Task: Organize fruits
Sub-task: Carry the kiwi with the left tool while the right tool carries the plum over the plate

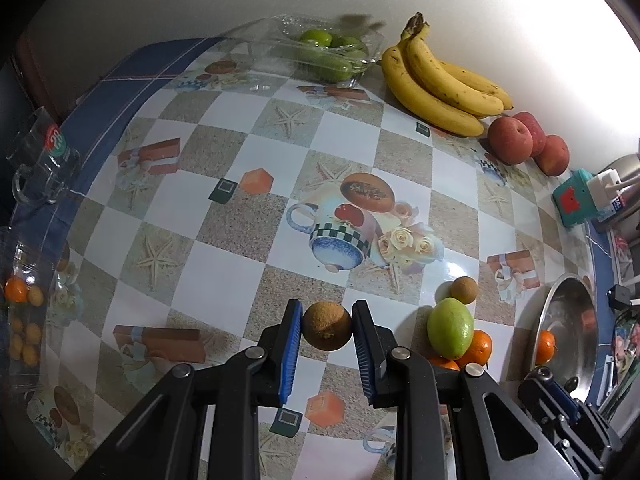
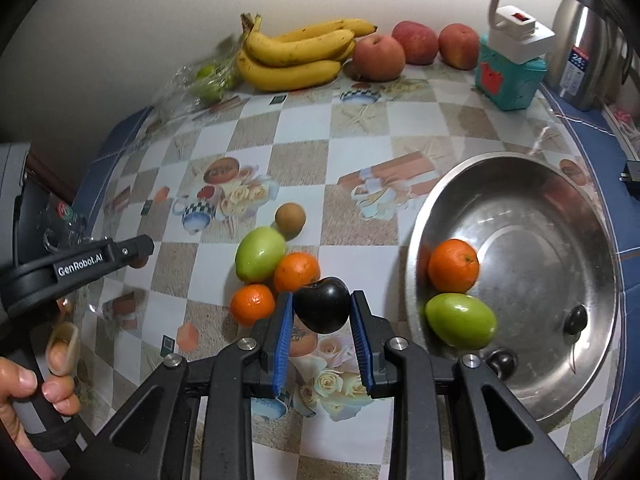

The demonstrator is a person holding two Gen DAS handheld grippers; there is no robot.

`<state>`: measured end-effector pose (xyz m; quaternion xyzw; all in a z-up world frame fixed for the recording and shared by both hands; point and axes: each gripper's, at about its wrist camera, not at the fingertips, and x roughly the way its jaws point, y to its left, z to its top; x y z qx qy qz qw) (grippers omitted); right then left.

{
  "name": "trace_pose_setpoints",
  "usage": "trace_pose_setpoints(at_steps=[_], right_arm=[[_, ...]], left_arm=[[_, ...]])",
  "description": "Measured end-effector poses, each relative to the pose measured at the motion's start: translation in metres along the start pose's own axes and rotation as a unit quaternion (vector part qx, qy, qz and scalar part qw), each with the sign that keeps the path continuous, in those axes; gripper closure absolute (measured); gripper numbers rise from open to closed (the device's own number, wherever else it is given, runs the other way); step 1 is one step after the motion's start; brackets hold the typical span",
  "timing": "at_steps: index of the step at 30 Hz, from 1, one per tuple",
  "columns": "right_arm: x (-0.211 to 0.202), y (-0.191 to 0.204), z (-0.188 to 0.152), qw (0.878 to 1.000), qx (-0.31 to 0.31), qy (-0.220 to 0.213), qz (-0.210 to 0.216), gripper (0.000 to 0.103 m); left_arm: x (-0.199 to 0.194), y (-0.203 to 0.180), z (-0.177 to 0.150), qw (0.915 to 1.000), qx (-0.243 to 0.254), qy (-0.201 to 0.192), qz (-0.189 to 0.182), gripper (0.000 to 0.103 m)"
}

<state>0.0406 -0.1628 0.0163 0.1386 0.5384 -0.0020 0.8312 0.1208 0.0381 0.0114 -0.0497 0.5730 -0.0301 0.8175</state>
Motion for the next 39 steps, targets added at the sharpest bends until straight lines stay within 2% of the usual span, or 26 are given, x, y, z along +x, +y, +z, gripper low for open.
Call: trace_pose_setpoints(at_steps=[9, 19, 24, 30, 39], right_arm=[[-0.011, -0.022, 0.002, 0.999, 0.03, -0.011, -0.002, 0.073], [-0.024, -0.068, 0.001, 0.995, 0.089, -0.027, -0.024, 0.073], [-0.032, -0.099, 0.0, 0.99, 0.129, -0.036, -0.037, 0.073], [-0.041, -0.134, -0.006, 0.982, 0.175, -0.048, -0.049, 0.073], [-0.052, -0.18, -0.019, 0.968, 0.234, -0.06, -0.064, 0.073]], left_arm=[[-0.004, -0.028, -0.006, 0.9996, 0.026, -0.003, -0.007, 0.076], [-0.004, -0.073, -0.019, 0.9971, 0.075, 0.002, -0.016, 0.076], [-0.005, -0.091, -0.026, 0.9951, 0.097, -0.001, -0.02, 0.076], [-0.008, -0.118, -0.038, 0.9913, 0.125, 0.003, -0.043, 0.076], [-0.01, -0.165, -0.062, 0.9802, 0.179, 0.018, -0.082, 0.076]])
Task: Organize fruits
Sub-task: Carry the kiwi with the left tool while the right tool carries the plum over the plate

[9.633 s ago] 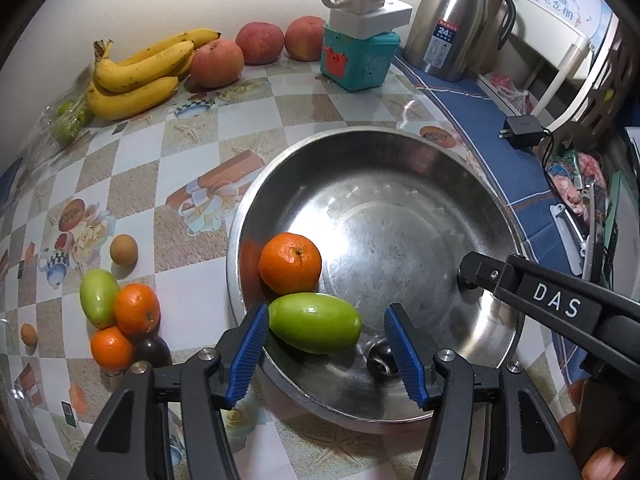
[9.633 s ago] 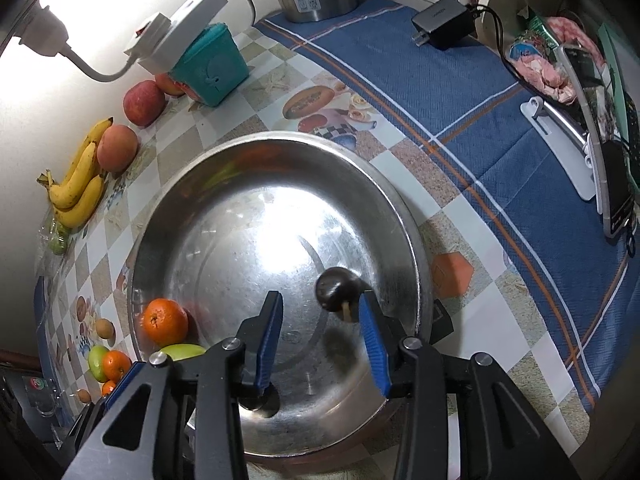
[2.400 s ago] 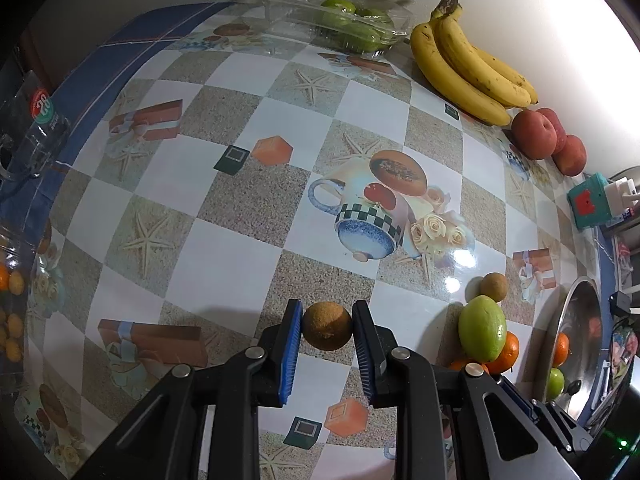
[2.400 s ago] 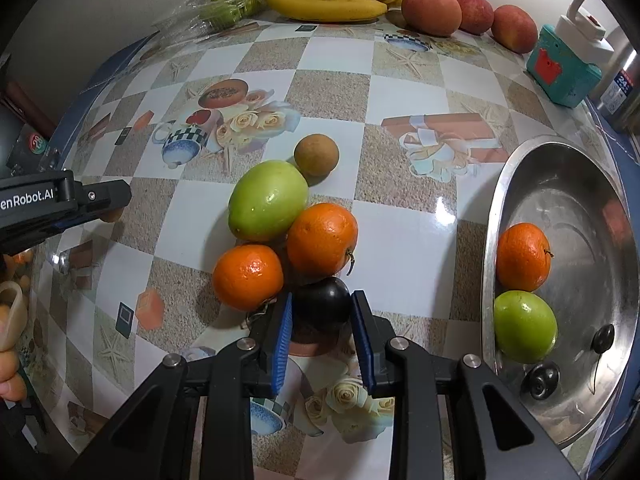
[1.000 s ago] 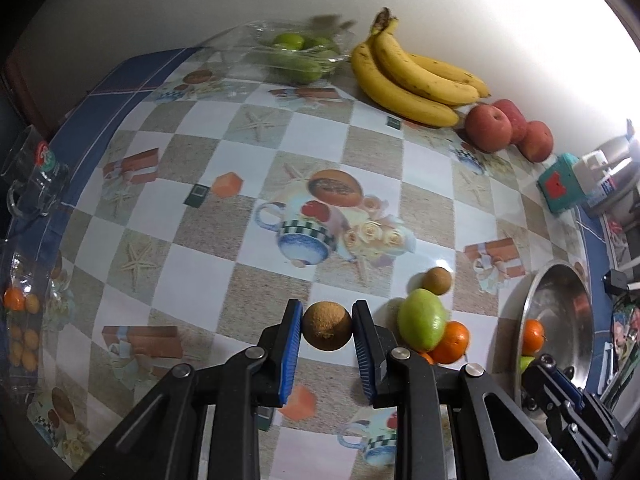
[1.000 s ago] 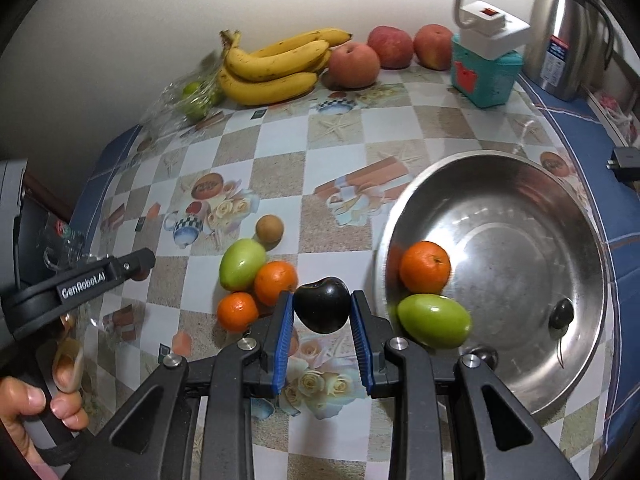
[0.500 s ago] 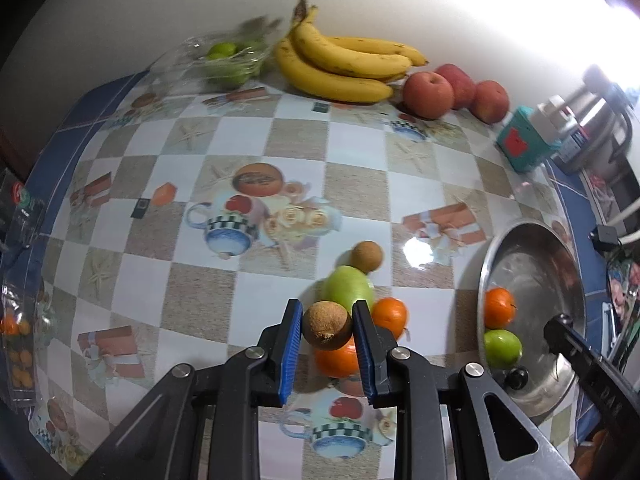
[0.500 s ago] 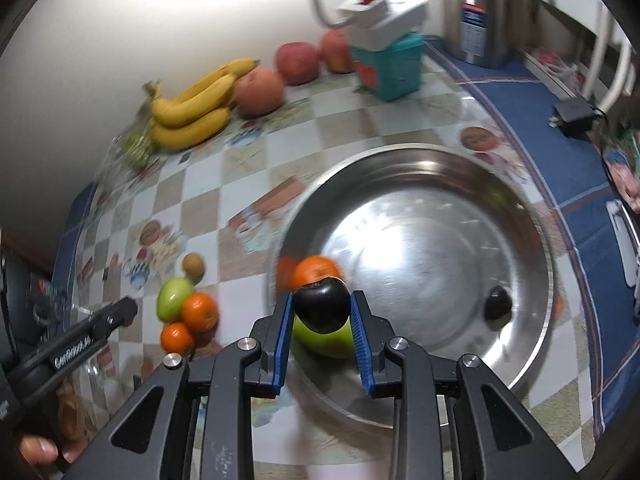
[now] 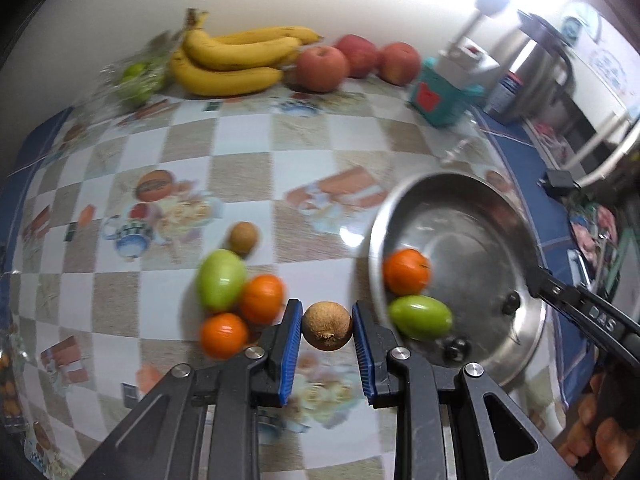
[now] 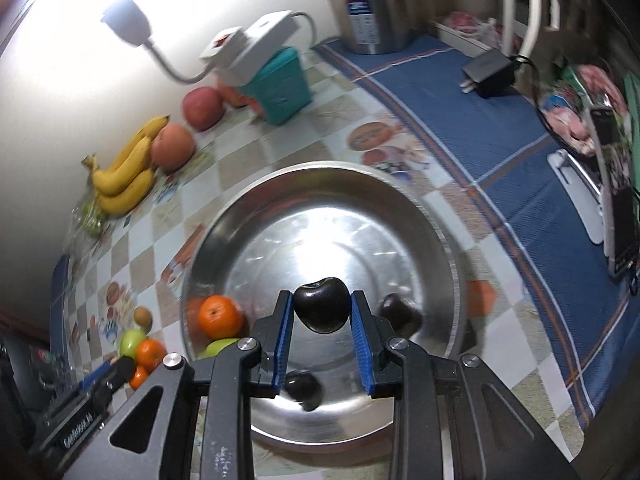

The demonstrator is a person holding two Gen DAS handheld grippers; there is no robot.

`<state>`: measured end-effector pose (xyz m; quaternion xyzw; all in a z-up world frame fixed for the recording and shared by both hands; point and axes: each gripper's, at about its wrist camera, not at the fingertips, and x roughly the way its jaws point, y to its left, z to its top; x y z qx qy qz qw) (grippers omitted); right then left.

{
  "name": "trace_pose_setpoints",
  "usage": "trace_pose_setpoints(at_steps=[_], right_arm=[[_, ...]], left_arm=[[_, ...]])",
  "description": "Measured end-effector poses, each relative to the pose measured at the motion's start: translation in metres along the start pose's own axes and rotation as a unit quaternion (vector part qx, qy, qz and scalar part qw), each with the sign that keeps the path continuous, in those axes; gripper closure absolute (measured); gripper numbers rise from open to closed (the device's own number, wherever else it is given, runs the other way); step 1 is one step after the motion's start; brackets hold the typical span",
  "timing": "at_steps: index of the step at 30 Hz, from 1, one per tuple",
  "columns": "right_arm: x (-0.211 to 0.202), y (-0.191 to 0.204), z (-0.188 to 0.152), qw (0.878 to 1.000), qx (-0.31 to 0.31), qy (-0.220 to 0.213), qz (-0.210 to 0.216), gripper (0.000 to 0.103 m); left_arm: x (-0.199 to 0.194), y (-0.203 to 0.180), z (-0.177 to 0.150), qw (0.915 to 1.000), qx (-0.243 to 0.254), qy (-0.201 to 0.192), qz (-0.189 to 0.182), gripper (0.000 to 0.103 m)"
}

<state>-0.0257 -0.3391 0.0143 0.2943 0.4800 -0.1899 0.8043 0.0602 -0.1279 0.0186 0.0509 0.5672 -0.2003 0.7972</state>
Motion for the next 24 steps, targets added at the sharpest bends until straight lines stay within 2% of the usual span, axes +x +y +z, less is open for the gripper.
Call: trace_pose_setpoints(at_steps=[10, 24], right_arm=[[-0.002, -0.02, 0.005, 1.0, 0.022, -0.01, -0.011, 0.073], [0.021, -0.039, 0.014, 0.999, 0.045, -0.027, -0.013, 0.073]], left_arm=[[0.007, -0.05, -0.004, 0.9982, 0.058, -0.002, -0.017, 0.076], [0.023, -0.089, 0.005, 0.9932, 0.098, -0.048, -0.04, 0.076]])
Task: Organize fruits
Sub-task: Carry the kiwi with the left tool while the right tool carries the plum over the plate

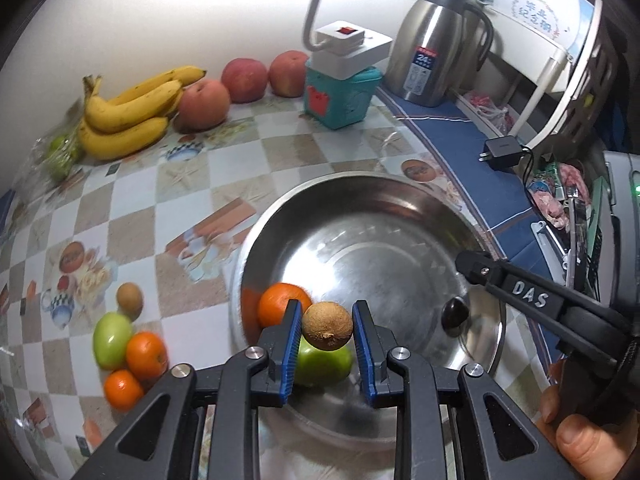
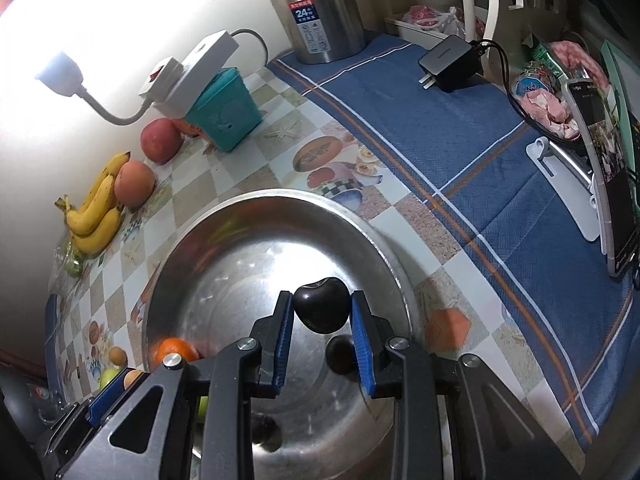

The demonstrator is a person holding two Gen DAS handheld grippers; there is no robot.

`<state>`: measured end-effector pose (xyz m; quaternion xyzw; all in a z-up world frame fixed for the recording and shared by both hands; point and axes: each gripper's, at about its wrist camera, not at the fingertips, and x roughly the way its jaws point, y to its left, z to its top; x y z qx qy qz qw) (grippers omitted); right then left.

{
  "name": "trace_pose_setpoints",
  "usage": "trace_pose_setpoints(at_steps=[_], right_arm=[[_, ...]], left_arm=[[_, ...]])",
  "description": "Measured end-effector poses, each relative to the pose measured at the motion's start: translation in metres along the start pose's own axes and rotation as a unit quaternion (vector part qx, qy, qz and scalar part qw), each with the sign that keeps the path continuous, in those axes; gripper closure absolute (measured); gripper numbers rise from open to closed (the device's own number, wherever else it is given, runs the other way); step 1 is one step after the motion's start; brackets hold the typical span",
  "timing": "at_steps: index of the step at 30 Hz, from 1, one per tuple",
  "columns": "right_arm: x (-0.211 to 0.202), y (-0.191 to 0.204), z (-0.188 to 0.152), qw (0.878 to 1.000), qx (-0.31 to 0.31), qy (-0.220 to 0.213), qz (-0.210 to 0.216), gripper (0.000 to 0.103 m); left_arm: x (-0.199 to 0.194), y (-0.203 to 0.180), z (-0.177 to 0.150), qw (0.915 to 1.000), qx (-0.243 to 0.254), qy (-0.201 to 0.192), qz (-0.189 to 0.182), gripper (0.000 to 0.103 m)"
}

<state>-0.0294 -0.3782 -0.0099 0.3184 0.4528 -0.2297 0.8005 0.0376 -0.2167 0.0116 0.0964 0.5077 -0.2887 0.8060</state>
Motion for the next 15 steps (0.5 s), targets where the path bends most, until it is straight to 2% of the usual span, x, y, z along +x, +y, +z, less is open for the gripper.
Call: trace_pose_setpoints(at_steps=[6, 15], right_arm=[[0.007, 0.002, 0.002, 1.0, -0.015, -0.011, -0.013, 0.073], [0.02, 0.001, 0.0, 1.0, -0.017, -0.005, -0.019, 0.073]], left_arm=[[0.009, -0.01, 0.002, 0.9998, 0.016, -0.013, -0.002, 0.076], [0.022, -0.014, 0.002, 0.9997, 0.022, -0.011, -0.002, 0.076]])
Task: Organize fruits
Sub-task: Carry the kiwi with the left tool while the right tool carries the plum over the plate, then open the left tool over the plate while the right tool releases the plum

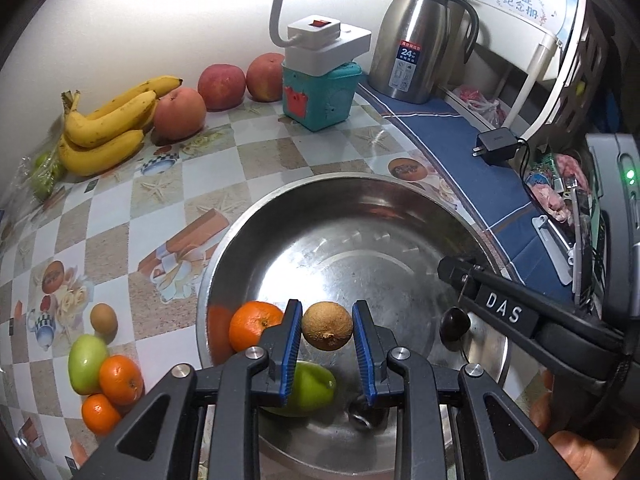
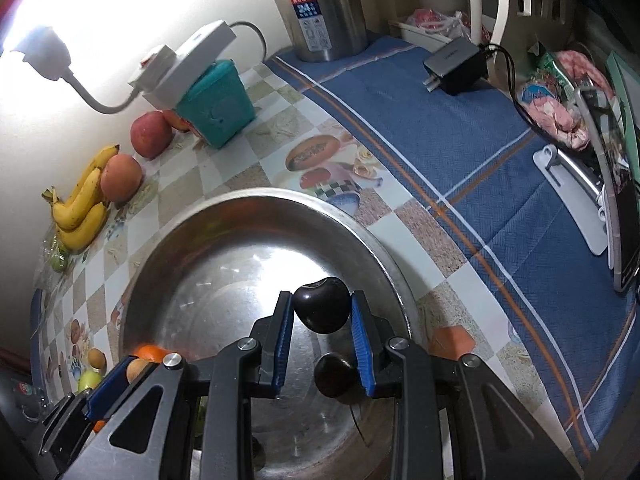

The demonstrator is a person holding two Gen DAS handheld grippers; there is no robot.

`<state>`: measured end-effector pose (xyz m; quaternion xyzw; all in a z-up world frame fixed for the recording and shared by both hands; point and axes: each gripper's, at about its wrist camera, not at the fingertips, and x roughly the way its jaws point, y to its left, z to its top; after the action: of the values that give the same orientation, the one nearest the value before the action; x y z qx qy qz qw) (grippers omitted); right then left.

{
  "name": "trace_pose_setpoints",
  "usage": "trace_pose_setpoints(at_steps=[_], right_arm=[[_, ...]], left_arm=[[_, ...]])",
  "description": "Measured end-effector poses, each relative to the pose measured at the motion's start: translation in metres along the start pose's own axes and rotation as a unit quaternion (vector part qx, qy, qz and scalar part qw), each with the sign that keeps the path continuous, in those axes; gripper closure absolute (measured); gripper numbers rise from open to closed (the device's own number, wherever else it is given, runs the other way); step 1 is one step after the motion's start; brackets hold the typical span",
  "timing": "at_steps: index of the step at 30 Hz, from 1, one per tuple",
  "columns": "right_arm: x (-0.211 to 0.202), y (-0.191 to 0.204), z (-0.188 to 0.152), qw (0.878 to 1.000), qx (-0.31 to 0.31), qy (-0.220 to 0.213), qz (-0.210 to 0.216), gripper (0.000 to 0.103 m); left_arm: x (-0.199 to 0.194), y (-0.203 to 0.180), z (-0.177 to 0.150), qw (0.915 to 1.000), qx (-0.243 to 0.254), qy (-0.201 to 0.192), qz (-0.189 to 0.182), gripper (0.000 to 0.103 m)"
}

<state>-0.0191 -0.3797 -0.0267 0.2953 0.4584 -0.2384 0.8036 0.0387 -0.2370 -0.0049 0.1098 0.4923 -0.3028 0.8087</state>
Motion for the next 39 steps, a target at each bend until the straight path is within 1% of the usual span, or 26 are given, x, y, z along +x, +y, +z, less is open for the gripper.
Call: trace_pose_setpoints(at_steps=[3, 16, 29, 34, 36, 39], right_arm=[[0.007, -0.002, -0.002, 1.0, 0.003, 0.01, -0.003, 0.073], [0.013, -0.003, -0.003, 1.0, 0.004, 0.022, -0.009, 0.073], [0.018, 0.0, -0.003, 0.999, -0.006, 0.028, -0.015, 0.072], [0.017, 0.0, -0.004, 1.0, -0.004, 0.028, -0.011, 0.069], [0.017, 0.001, -0.004, 1.0, -0.005, 0.028, -0.01, 0.065], [0.016, 0.002, -0.003, 1.0, -0.007, 0.027, -0.012, 0.062]], left_arm=[[0.004, 0.0, 0.0, 0.9999, -0.007, 0.004, -0.01, 0.076], [0.016, -0.002, -0.003, 0.9997, -0.003, 0.022, -0.006, 0.076], [0.02, -0.002, -0.004, 0.9995, -0.005, 0.03, -0.005, 0.075], [0.02, -0.001, -0.004, 0.9995, -0.009, 0.032, -0.004, 0.075], [0.02, -0.001, -0.004, 0.9994, -0.009, 0.032, -0.004, 0.074], [0.02, -0.003, -0.004, 0.9993, -0.006, 0.035, -0.006, 0.074]])
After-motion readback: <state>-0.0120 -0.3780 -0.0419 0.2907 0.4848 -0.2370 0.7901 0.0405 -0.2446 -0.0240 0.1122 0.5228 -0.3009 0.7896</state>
